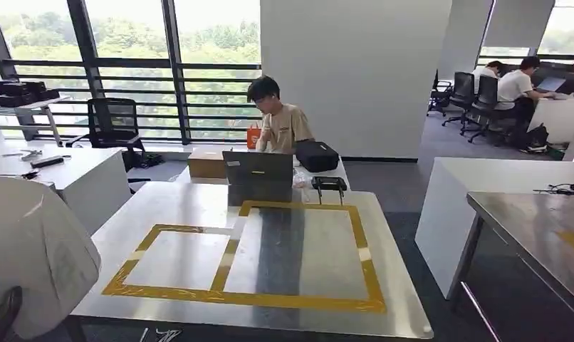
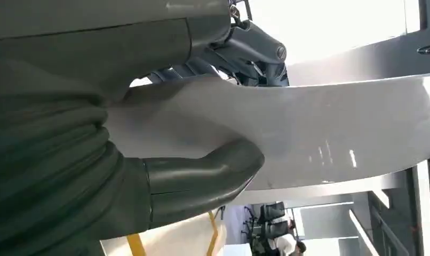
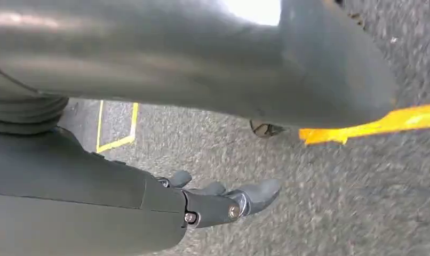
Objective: Take the parts from the cabinet and place them on the table.
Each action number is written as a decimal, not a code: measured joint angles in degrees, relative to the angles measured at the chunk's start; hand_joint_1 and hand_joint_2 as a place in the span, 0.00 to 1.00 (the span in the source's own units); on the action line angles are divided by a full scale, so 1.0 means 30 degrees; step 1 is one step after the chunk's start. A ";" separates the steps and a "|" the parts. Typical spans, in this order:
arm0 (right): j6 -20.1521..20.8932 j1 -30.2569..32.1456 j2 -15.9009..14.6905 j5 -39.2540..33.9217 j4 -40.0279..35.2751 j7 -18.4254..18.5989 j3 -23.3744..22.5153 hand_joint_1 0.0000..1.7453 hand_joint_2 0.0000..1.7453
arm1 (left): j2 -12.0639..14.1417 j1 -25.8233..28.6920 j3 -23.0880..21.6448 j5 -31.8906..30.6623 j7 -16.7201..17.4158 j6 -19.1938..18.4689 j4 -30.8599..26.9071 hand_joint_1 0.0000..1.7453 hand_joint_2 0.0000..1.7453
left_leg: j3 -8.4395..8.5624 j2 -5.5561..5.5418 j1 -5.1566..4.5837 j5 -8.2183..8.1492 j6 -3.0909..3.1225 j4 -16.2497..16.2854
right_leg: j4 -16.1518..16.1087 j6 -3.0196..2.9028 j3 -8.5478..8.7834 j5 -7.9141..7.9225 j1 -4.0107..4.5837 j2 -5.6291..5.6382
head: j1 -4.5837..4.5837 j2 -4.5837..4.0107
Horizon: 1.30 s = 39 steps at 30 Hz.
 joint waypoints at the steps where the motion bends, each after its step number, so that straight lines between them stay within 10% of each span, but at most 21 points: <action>1: 0.0000 0.0030 0.0000 0.0000 0.0000 0.0000 0.0000 0.00 0.00 | -0.0030 0.0003 -0.0015 0.0000 0.0001 0.0000 0.0000 1.00 1.00 | 0.0232 -0.0021 -0.0007 -0.0213 0.0007 0.0000 | 0.0441 0.0019 -0.0682 -0.0665 0.0001 0.0000 | -0.0008 0.0000; 3: -0.0007 0.0097 -0.0007 -0.0007 0.0000 0.0000 -0.0007 0.00 0.00 | -0.0081 -0.0006 -0.0036 -0.0007 0.0022 0.0000 0.0000 1.00 1.00 | 0.0814 -0.0082 -0.0025 -0.0645 -0.0033 0.0001 | -0.0528 -0.0007 -0.1070 -0.0333 0.0003 0.0001 | -0.0007 0.0000; 6: -0.0015 0.0202 -0.0021 -0.0015 0.0000 0.0000 -0.0007 0.00 0.00 | -0.0146 -0.0060 -0.0145 -0.0015 0.0059 0.0000 0.0050 1.00 1.00 | 0.1412 -0.0082 -0.0036 -0.1318 -0.0171 -0.0042 | -0.4637 -0.0429 -0.0387 0.3842 0.0093 0.0001 | -0.0007 0.0000; 12: -0.0044 0.0160 -0.0029 -0.0066 0.0000 0.0014 -0.0022 0.00 0.00 | -0.0292 -0.0329 -0.0357 -0.0058 0.0088 0.0000 0.0197 1.00 1.00 | 0.1824 -0.0218 -0.0052 -0.1748 -0.0767 0.1263 | -0.5186 -0.1020 0.0720 0.3674 0.0141 0.0108 | -0.0058 0.0000; 17: -0.0087 0.0095 -0.0044 -0.0065 0.0000 0.0029 -0.0073 0.00 0.00 | -0.0372 -0.0145 -0.0423 -0.0051 0.0059 0.0029 0.0349 1.00 1.00 | -0.1681 -0.0129 0.0064 -0.3594 -0.1141 0.5577 | -0.5175 -0.1172 0.1540 0.2821 0.0089 0.0139 | -0.0073 0.0000; 19: -0.0087 0.0197 -0.0036 -0.0066 0.0000 0.0036 -0.0087 0.00 0.00 | -0.0372 -0.0115 -0.0430 -0.0051 0.0051 0.0037 0.0350 1.00 1.00 | -0.1417 -0.0084 0.0081 -0.2328 -0.1146 0.3760 | -0.5134 -0.1080 0.2091 0.2365 0.0021 0.0149 | -0.0073 0.0000; 21: -0.0087 0.0252 -0.0015 -0.0065 0.0000 0.0036 -0.0095 0.00 0.00 | -0.0335 -0.0041 -0.0422 -0.0051 -0.0007 0.0044 0.0350 1.00 1.00 | -0.0765 0.0014 0.0112 0.0349 -0.1189 0.0829 | -0.5122 -0.0847 0.2362 0.1858 -0.0039 0.0142 | -0.0080 0.0000; 26: -0.0117 0.0120 -0.0029 -0.0095 0.0000 0.0102 -0.0160 0.00 0.00 | -0.0234 0.0118 -0.0444 -0.0007 -0.0109 0.0044 0.0401 1.00 1.00 | -0.0459 -0.0017 0.0071 -0.0016 -0.0338 0.0485 | -0.5018 -0.0269 0.3013 0.1313 0.0083 0.0160 | -0.0146 0.0021; 28: -0.0124 0.0080 -0.0036 -0.0131 0.0000 0.0044 -0.0182 0.00 0.00 | -0.0226 0.0039 -0.0444 -0.0007 -0.0123 0.0044 0.0364 1.00 1.00 | -0.0105 -0.0020 0.0073 -0.0233 -0.0118 0.0391 | -0.3636 -0.0133 0.2294 0.1246 0.0015 0.0073 | -0.0124 0.0036; 32: -0.0124 0.0097 -0.0022 -0.0189 0.0000 0.0044 -0.0284 0.00 0.00 | -0.0263 0.0067 -0.0444 -0.0007 -0.0116 0.0036 0.0386 1.00 1.00 | 0.0590 -0.0027 -0.0053 -0.0952 0.0038 0.0379 | 0.0724 0.0026 -0.1262 -0.0235 0.0031 0.0073 | -0.0080 0.0044; 34: -0.0124 0.0158 -0.0022 -0.0205 0.0000 0.0058 -0.0335 0.00 0.00 | -0.0270 0.0054 -0.0444 -0.0007 -0.0123 0.0043 0.0415 1.00 1.00 | 0.1202 -0.0068 -0.0150 -0.1372 0.0042 0.0374 | -0.0763 -0.0195 -0.1337 0.1043 0.0116 0.0077 | -0.0073 0.0044; 37: -0.0131 0.0291 -0.0117 -0.0219 0.0000 0.0116 -0.0452 0.00 0.00 | -0.0321 -0.0012 -0.0459 -0.0007 -0.0131 0.0037 0.0540 1.00 1.00 | 0.2022 -0.0080 -0.0264 -0.1983 -0.0001 0.0383 | -0.4474 -0.1034 -0.0763 0.4223 0.0578 0.0177 | -0.0124 0.0044; 38: -0.0131 0.0252 -0.0124 -0.0211 0.0000 0.0124 -0.0459 0.00 0.00 | -0.0379 0.0017 -0.0481 -0.0037 -0.0138 0.0036 0.0597 1.00 1.00 | 0.1919 -0.0237 -0.0251 -0.2154 -0.0156 0.0274 | -0.4595 -0.1086 -0.0702 0.3405 0.0629 0.0225 | -0.0094 0.0036; 39: -0.0124 0.0230 -0.0109 -0.0219 0.0000 0.0131 -0.0459 0.00 0.00 | -0.0394 0.0069 -0.0495 -0.0058 -0.0102 0.0036 0.0605 1.00 1.00 | 0.2027 -0.0200 -0.0235 -0.2298 -0.0266 0.0134 | -0.4725 -0.1112 -0.0400 0.3649 0.0674 0.0299 | -0.0109 0.0044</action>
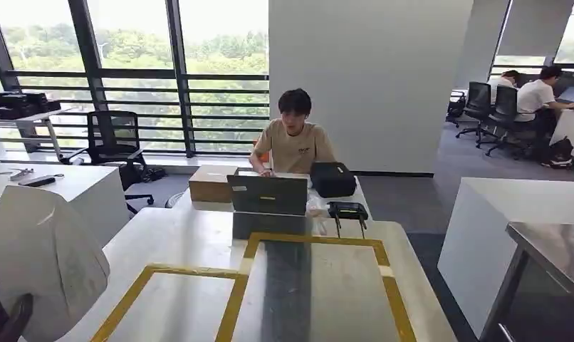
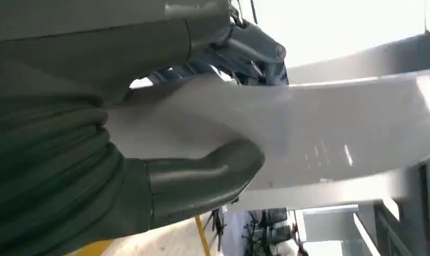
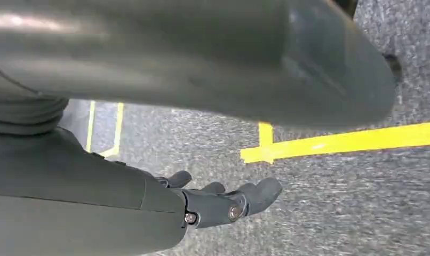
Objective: Take the parts from the cabinet and place them on the table.
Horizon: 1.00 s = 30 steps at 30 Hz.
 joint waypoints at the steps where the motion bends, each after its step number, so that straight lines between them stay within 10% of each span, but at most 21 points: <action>1: -0.0007 0.0019 -0.0007 0.0007 0.0000 -0.0007 -0.0007 0.00 0.00 | 0.0007 0.0034 -0.0015 0.0000 -0.0022 -0.0007 0.0015 1.00 1.00 | 0.0366 -0.0018 -0.0024 0.0204 -0.0112 0.0254 | -0.0254 -0.0047 0.0093 0.0079 -0.0049 -0.0022 | -0.0022 0.0000; 4: 0.0000 -0.0031 0.0000 0.0007 0.0000 -0.0022 -0.0015 0.00 0.00 | 0.0109 -0.0075 -0.0015 0.0022 -0.0094 -0.0022 -0.0015 1.00 1.00 | 0.0198 0.0067 0.0014 -0.0011 -0.0327 0.1223 | -0.0631 -0.0323 0.1200 0.0070 -0.0232 -0.0082 | -0.0007 0.0000; 7: 0.0000 -0.0139 -0.0007 0.0007 0.0000 -0.0022 -0.0015 0.00 0.00 | 0.0146 0.0024 -0.0015 0.0022 -0.0073 -0.0029 0.0037 1.00 1.00 | -0.2277 0.0078 0.0176 -0.1393 -0.0641 0.4601 | -0.0637 -0.0370 0.1585 -0.0359 -0.0317 -0.0069 | -0.0007 0.0000; 9: 0.0000 -0.0116 -0.0007 0.0007 0.0000 -0.0014 -0.0022 0.00 0.00 | 0.0146 0.0082 -0.0022 0.0022 -0.0073 -0.0029 0.0088 1.00 1.00 | -0.3140 0.0107 0.0314 -0.1661 -0.0854 0.4793 | -0.0623 -0.0225 0.1992 -0.0726 -0.0406 -0.0044 | -0.0007 0.0000; 13: 0.0000 -0.0026 0.0014 0.0007 0.0000 -0.0015 -0.0022 0.00 0.00 | 0.0211 0.0086 -0.0022 0.0022 -0.0087 -0.0029 0.0161 1.00 1.00 | -0.2335 0.0283 0.0578 0.2579 -0.1304 0.0325 | -0.0347 0.0314 0.2682 -0.1645 -0.0612 -0.0025 | -0.0022 0.0000; 14: 0.0000 -0.0061 -0.0022 0.0007 0.0000 -0.0015 -0.0022 0.00 0.00 | 0.0204 0.0050 -0.0029 0.0022 -0.0066 -0.0029 0.0218 1.00 1.00 | -0.2414 0.0323 0.0511 0.1513 -0.0895 0.0321 | -0.0270 0.0421 0.2752 -0.1764 -0.0611 0.0035 | -0.0029 0.0000; 19: 0.0000 -0.0148 -0.0044 0.0001 0.0000 -0.0022 -0.0029 0.00 0.00 | 0.0226 0.0065 -0.0036 0.0029 -0.0073 -0.0029 0.0131 1.00 1.00 | -0.1830 0.0228 0.0547 0.1904 -0.0121 0.0278 | 0.0548 0.0875 0.2600 -0.2063 -0.0636 -0.0114 | 0.0007 0.0000; 23: 0.0000 -0.0179 -0.0022 0.0007 0.0000 -0.0015 -0.0022 0.00 0.00 | 0.0211 0.0054 -0.0036 0.0029 -0.0095 -0.0029 0.0139 1.00 1.00 | -0.1520 0.0233 0.0411 0.1511 0.0073 0.0243 | 0.5269 0.1094 -0.0819 -0.3636 -0.0653 -0.0194 | 0.0037 0.0007; 26: 0.0000 -0.0031 -0.0022 0.0007 0.0000 -0.0007 -0.0029 0.00 0.00 | 0.0197 0.0045 -0.0036 -0.0184 -0.0017 0.0112 0.0138 1.00 1.00 | -0.1005 0.0362 0.0259 0.1169 0.0108 0.0242 | 0.3393 0.0771 -0.0870 -0.2028 -0.0558 -0.0209 | 0.0036 0.0000; 28: -0.0007 -0.0027 -0.0022 0.0051 0.0000 0.0278 -0.0029 0.00 0.00 | 0.0402 -0.1247 -0.0549 -0.3106 0.1147 0.2661 0.2056 1.00 1.00 | -0.0742 0.0286 0.0227 0.0957 0.0129 0.0213 | 0.0007 0.0153 0.0239 0.0384 -0.0252 -0.0656 | 0.0029 0.0000; 30: -0.0022 -0.0158 0.0007 0.0248 0.0000 0.0357 -0.0022 0.00 0.00 | 0.0926 -0.3513 -0.2233 -0.9675 0.1501 0.8530 0.7026 1.00 1.00 | -0.0626 0.0071 0.0180 0.0798 -0.0198 0.0210 | 0.0172 0.0001 0.0239 -0.1017 -0.0056 -0.0433 | 0.0044 0.0000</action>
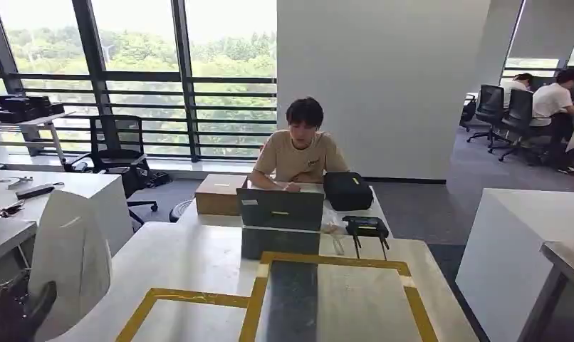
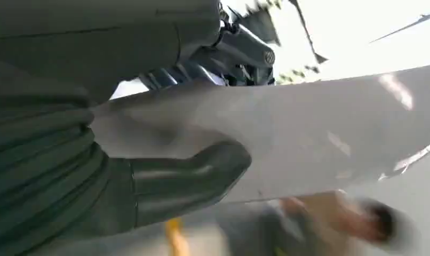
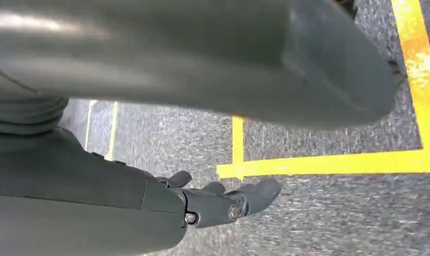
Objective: Take the parts from the cabinet and place them on the table.
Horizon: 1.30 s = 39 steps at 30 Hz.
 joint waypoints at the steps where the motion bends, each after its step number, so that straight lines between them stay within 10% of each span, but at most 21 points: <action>1: 0.0007 -0.0049 0.0044 0.0101 0.0000 -0.0007 -0.0007 0.00 0.00 | 0.0160 -0.0162 -0.0676 -0.4138 -0.0339 0.3129 0.1814 1.00 1.00 | 0.0247 0.0190 -0.0006 0.0072 -0.0129 0.0156 | -0.0259 0.0004 0.0070 0.0493 -0.0041 0.0028 | -0.0037 0.0007; 4: 0.0015 0.0058 0.0051 0.0372 0.0000 -0.0256 -0.0007 0.00 0.00 | -0.0046 -0.1231 -0.2331 -1.0278 -0.0714 0.6511 0.5218 1.00 1.00 | 0.0132 0.0191 0.0038 -0.0245 -0.0387 0.0826 | -0.0590 -0.0209 0.0704 0.1184 -0.0218 0.0033 | -0.0044 0.0000; 8: 0.0102 -0.0081 0.0051 0.0823 0.0000 -0.0736 0.0080 0.00 0.00 | -0.0489 -0.1719 -0.4438 -1.2221 -0.0094 0.8266 0.7965 1.00 1.00 | -0.2166 0.0169 0.0116 -0.2488 -0.0563 0.4948 | -0.0602 -0.0364 0.0678 0.1169 -0.0261 0.0186 | -0.0073 0.0000; 10: 0.0116 -0.0037 0.0066 0.1077 0.0000 -0.0830 0.0174 0.00 0.00 | -0.0671 -0.1588 -0.5363 -1.3528 0.0073 0.8977 0.8592 1.00 1.00 | -0.2487 0.0174 0.0185 -0.1820 -0.0752 0.4788 | -0.0542 -0.0267 0.0698 0.1079 -0.0331 0.0278 | -0.0066 0.0000; 13: 0.0117 0.0026 0.0109 0.1165 0.0000 -0.0838 0.0270 0.00 0.00 | -0.0817 -0.1527 -0.6183 -1.3748 0.0058 0.9350 0.9214 1.00 1.00 | -0.1162 0.0172 0.0369 0.0948 -0.0885 0.0549 | -0.0210 0.0106 0.0661 0.0793 -0.0530 0.0400 | -0.0058 0.0007; 14: 0.0117 0.0018 0.0095 0.1173 0.0000 -0.0838 0.0306 0.00 0.00 | -0.0854 -0.1569 -0.6365 -1.3777 0.0058 0.9386 0.9455 1.00 1.00 | -0.1267 0.0157 0.0209 0.0133 -0.0926 0.0233 | 0.0008 0.0212 0.0585 0.0758 -0.0522 0.0431 | -0.0088 0.0000; 15: 0.0109 0.0008 0.0095 0.1180 0.0000 -0.0838 0.0357 0.00 0.00 | -0.0868 -0.1576 -0.6510 -1.3865 0.0066 0.9386 0.9600 1.00 1.00 | -0.1229 0.0224 0.0196 -0.0169 -0.0534 0.0436 | -0.0007 0.0294 0.0450 0.0738 -0.0490 0.0448 | -0.0080 0.0000; 19: 0.0117 0.0120 0.0073 0.1392 0.0000 -0.0794 0.0488 0.00 0.00 | -0.0963 -0.1483 -0.6953 -1.4518 0.0001 0.9437 0.9833 1.00 1.00 | -0.1094 0.0165 0.0316 0.0688 -0.0039 0.0342 | 0.0229 0.0730 0.0451 0.0441 -0.0470 0.0380 | -0.0080 0.0044; 24: 0.0175 0.0143 0.0087 0.1792 0.0000 -0.0408 0.0721 0.00 0.00 | -0.0956 -0.0546 -0.7552 -1.5723 -0.0970 1.0473 1.0015 1.00 1.00 | -0.1040 0.0224 0.0257 0.0558 0.0176 0.0334 | 0.5743 0.1170 -0.2469 -0.1707 -0.0656 0.0208 | -0.0044 0.0051; 25: 0.0241 0.0178 0.0087 0.1799 0.0000 -0.0430 0.0736 0.00 0.00 | -0.0963 -0.0116 -0.7705 -1.5905 -0.1217 1.0917 1.0059 0.00 1.00 | -0.0993 0.0225 0.0252 0.0518 0.0172 0.0334 | 0.5441 0.1155 -0.2441 -0.1239 -0.0675 0.0208 | -0.0051 0.0051; 28: 0.0313 0.0164 0.0081 0.1814 0.0000 -0.0525 0.0786 0.00 0.00 | -0.1218 0.0441 -0.8119 -1.6493 -0.1631 1.2123 1.0189 0.00 1.00 | -0.0827 0.0148 0.0279 0.0394 0.0079 0.0332 | 0.0899 0.0925 -0.0324 0.1171 -0.0673 0.0205 | -0.0044 0.0051; 30: 0.0313 0.0094 0.0087 0.1806 0.0000 -0.0598 0.0852 0.00 0.00 | -0.1386 0.0458 -0.8426 -1.6728 -0.1507 1.2731 1.0270 0.00 1.00 | -0.0866 0.0075 0.0174 0.0332 -0.0124 0.0317 | -0.0040 0.0816 0.0152 0.0865 -0.0524 0.0213 | -0.0044 0.0051; 31: 0.0313 0.0069 0.0087 0.1792 0.0000 -0.0663 0.0860 0.00 0.00 | -0.1444 0.0495 -0.8550 -1.6735 -0.1354 1.2854 1.0292 0.00 0.00 | -0.0834 0.0066 0.0197 0.0373 -0.0257 0.0208 | -0.0025 0.0763 0.0124 0.0849 -0.0504 0.0223 | -0.0058 0.0051; 33: 0.0299 0.0089 0.0095 0.1785 0.0000 -0.0729 0.0852 0.00 0.00 | -0.1677 0.0617 -0.8725 -1.6699 -0.0866 1.2861 1.0255 0.00 0.00 | -0.0662 0.0060 0.0154 0.0399 -0.0392 0.0016 | -0.0273 0.0652 0.0286 0.0994 -0.0599 0.0236 | -0.0051 0.0051; 34: 0.0291 0.0081 0.0116 0.1785 0.0000 -0.0751 0.0852 0.00 0.00 | -0.1728 0.0638 -0.8768 -1.6647 -0.0691 1.2868 1.0241 0.00 0.00 | -0.0576 0.0059 0.0140 0.0500 0.0164 -0.0158 | -0.0349 0.0762 0.0336 0.1039 -0.0599 0.0244 | -0.0058 0.0051; 35: 0.0269 0.0071 0.0124 0.1785 0.0007 -0.0780 0.0852 0.00 0.00 | -0.1743 0.0631 -0.8797 -1.6611 -0.0517 1.2890 1.0219 0.00 0.00 | -0.0517 0.0083 0.0131 0.0460 0.0270 -0.0198 | -0.0365 0.0748 0.0347 0.1043 -0.0585 0.0267 | -0.0051 0.0051; 39: 0.0160 0.0078 0.0124 0.1785 0.0007 -0.0780 0.0852 0.00 0.00 | -0.1808 0.0644 -0.8856 -1.6568 -0.0379 1.2898 1.0088 0.00 0.00 | -0.0332 0.0110 0.0133 0.0420 0.0023 -0.0548 | -0.0370 0.0523 0.0515 0.0904 -0.0575 0.0270 | -0.0051 0.0051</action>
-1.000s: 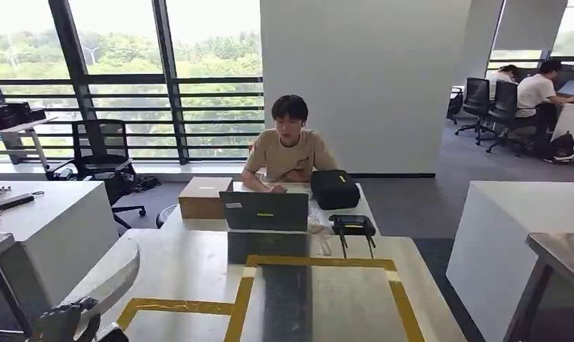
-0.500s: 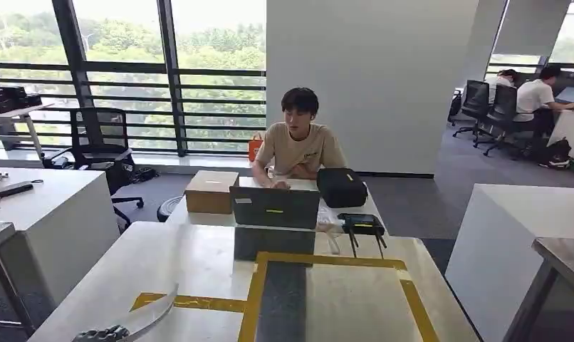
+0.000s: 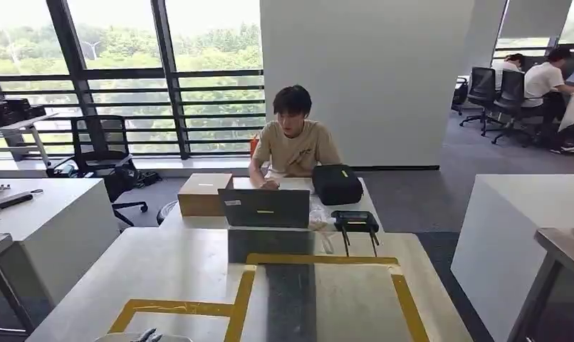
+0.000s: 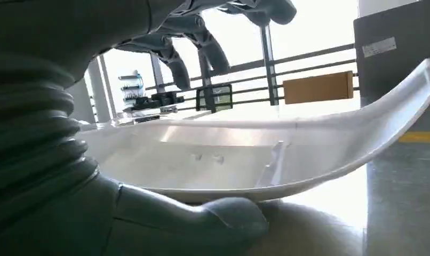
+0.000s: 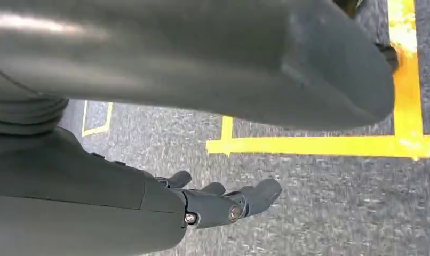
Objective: Take the parts from the cabinet and place them on the table.
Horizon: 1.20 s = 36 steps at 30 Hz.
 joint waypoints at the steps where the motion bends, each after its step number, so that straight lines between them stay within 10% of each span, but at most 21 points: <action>1: -0.0015 -0.0001 0.0000 0.0000 0.0000 0.0000 0.0000 0.00 0.00 | -0.0015 0.0000 0.0000 0.0022 0.0008 0.0000 -0.0015 0.00 0.00 | 0.0055 -0.0001 0.0000 -0.0002 -0.0031 -0.0046 | 0.0000 -0.0062 0.0031 -0.0026 0.0002 -0.0003 | -0.0007 0.0000; 7: -0.0080 0.0010 0.0022 -0.0051 0.0000 -0.0007 -0.0007 0.00 0.00 | -0.0044 0.0607 0.0022 0.2305 -0.1516 0.0358 -0.1080 0.00 0.00 | 0.0163 -0.0003 0.0007 0.0142 -0.0437 -0.0185 | 0.0005 -0.0135 0.0063 -0.0033 0.0007 0.0001 | 0.0000 0.0000; 10: -0.0087 0.0039 0.0095 0.0000 0.0000 -0.0029 -0.0015 0.00 0.00 | 0.0015 0.1846 0.0289 0.2799 -0.1916 0.0779 -0.3513 0.00 0.00 | 0.0766 0.0037 0.0099 0.0703 0.0037 -0.0979 | -0.0439 0.0077 0.0318 0.0232 0.0052 0.0062 | -0.0007 0.0000; 15: -0.0109 0.0139 0.0066 0.0124 0.0007 -0.0051 -0.0007 0.00 0.00 | 0.0190 0.5184 0.1756 0.1676 -0.0509 0.0772 -1.0335 0.00 0.00 | 0.0926 0.0402 0.0527 0.1174 -0.0075 -0.1649 | 0.4303 0.0938 -0.1506 -0.2547 -0.0545 -0.0025 | 0.0029 0.0000; 19: -0.0124 0.0124 -0.0029 0.0153 0.0007 -0.0052 -0.0015 0.00 0.00 | 0.0284 0.6026 0.2033 0.1538 -0.0386 0.0830 -1.2311 0.00 0.00 | 0.0519 0.0347 0.1308 0.1069 -0.0878 -0.1146 | 0.1672 0.1943 0.0077 -0.0772 -0.1319 -0.0167 | 0.0036 0.0000; 23: -0.0131 0.0114 -0.0037 0.0160 0.0007 -0.0051 -0.0015 0.00 0.00 | 0.0284 0.6063 0.2061 0.1517 -0.0386 0.0873 -1.2441 0.00 0.00 | 0.0467 0.0326 0.1391 0.1039 -0.0995 -0.1043 | 0.1128 0.2053 0.0395 -0.0583 -0.1398 -0.0194 | 0.0030 0.0000; 24: -0.0065 0.0046 0.0094 0.0175 0.0022 -0.0058 -0.0007 0.00 0.00 | 0.0401 0.6811 0.2595 0.0757 -0.0196 0.0998 -1.3984 0.00 0.00 | -0.0137 0.0196 0.1472 0.0750 -0.1800 -0.0244 | 0.1020 0.2068 0.0475 -0.0365 -0.1396 0.0187 | 0.0131 0.0000; 25: -0.0066 -0.0018 0.0022 0.0204 0.0022 -0.0036 -0.0007 0.00 0.00 | 0.0335 0.7920 0.3243 -0.0358 0.0373 0.1093 -1.6331 0.00 0.00 | -0.0234 0.0156 0.1431 0.0643 -0.2160 -0.0022 | 0.1217 0.1100 0.0268 -0.1228 -0.1458 0.0183 | 0.0029 0.0007; 26: -0.0073 -0.0026 0.0014 0.0204 0.0022 -0.0022 -0.0015 0.00 0.00 | 0.0313 0.8432 0.3484 -0.0657 0.0584 0.1100 -1.7147 0.00 0.00 | -0.0213 0.0167 0.1568 0.0690 -0.2271 -0.0057 | 0.1254 0.0844 0.0097 -0.1168 -0.1406 0.0173 | 0.0000 0.0000; 31: -0.0138 0.0024 0.0051 0.0175 0.0022 0.0168 -0.0015 0.00 0.00 | 0.0102 1.0495 0.4474 -0.2391 0.1145 0.1100 -2.0935 0.00 0.00 | -0.2092 0.0132 0.0813 -0.3608 -0.1319 0.5469 | 0.1202 0.0096 -0.0846 -0.0322 -0.0738 -0.0026 | -0.0036 0.0000; 33: -0.0138 0.0027 0.0051 0.0175 0.0022 0.0321 -0.0015 0.00 0.00 | -0.0101 1.1072 0.4699 -0.3015 0.1261 0.1100 -2.2051 0.00 0.00 | -0.1749 0.0125 0.0386 -0.3554 -0.0787 0.5966 | 0.1202 -0.0074 -0.1318 0.0042 -0.0343 -0.0067 | -0.0030 0.0000; 36: -0.0182 0.0011 0.0058 -0.0014 0.0022 0.0313 -0.0051 0.00 0.00 | -0.0422 1.1376 0.4721 -0.3729 0.1326 0.1100 -2.3232 0.00 0.00 | 0.1212 0.0086 -0.0372 -0.2221 0.0497 0.2197 | 0.1203 -0.0192 -0.2039 0.0748 0.0073 -0.0061 | -0.0029 0.0000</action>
